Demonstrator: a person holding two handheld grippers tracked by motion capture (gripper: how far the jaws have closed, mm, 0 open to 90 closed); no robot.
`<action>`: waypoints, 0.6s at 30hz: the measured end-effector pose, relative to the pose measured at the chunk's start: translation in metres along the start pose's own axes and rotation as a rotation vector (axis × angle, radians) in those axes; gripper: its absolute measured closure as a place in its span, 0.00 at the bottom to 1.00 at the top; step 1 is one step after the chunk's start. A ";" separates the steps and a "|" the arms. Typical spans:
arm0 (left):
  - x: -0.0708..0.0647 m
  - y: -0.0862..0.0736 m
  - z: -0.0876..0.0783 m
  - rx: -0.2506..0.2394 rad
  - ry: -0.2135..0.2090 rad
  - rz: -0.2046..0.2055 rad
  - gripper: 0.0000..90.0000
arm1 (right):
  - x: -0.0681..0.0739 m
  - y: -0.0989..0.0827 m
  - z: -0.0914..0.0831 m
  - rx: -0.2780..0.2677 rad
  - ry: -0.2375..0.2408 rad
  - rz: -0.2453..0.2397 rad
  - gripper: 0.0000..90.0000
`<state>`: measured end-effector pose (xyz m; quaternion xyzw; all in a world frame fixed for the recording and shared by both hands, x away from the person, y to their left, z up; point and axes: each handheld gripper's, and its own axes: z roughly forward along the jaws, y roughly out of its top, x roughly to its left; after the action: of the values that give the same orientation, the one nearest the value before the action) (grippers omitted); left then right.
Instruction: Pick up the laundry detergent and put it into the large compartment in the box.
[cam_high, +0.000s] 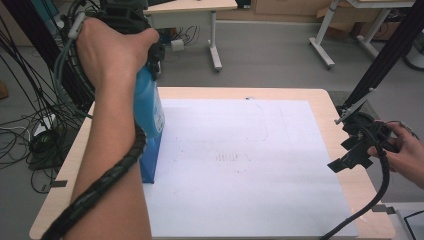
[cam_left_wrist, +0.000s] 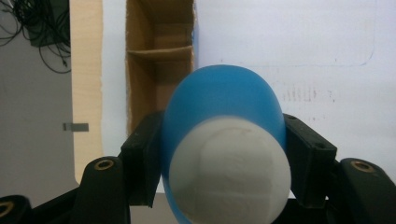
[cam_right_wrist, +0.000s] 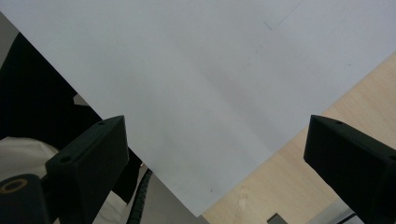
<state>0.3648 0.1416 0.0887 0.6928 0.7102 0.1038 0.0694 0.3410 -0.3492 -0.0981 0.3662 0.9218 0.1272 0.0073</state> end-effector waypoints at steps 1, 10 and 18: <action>0.003 0.001 -0.001 -0.004 -0.002 0.000 0.43 | 0.000 0.001 0.000 0.002 0.000 -0.001 0.07; 0.025 0.014 -0.003 -0.025 -0.001 -0.038 0.43 | 0.000 0.010 0.002 0.018 -0.006 0.001 0.07; 0.044 0.022 0.006 -0.027 0.007 -0.052 0.43 | -0.003 0.019 0.006 0.031 -0.001 0.002 0.07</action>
<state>0.3862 0.1863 0.0903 0.6727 0.7268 0.1139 0.0790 0.3565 -0.3368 -0.0996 0.3671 0.9233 0.1127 0.0018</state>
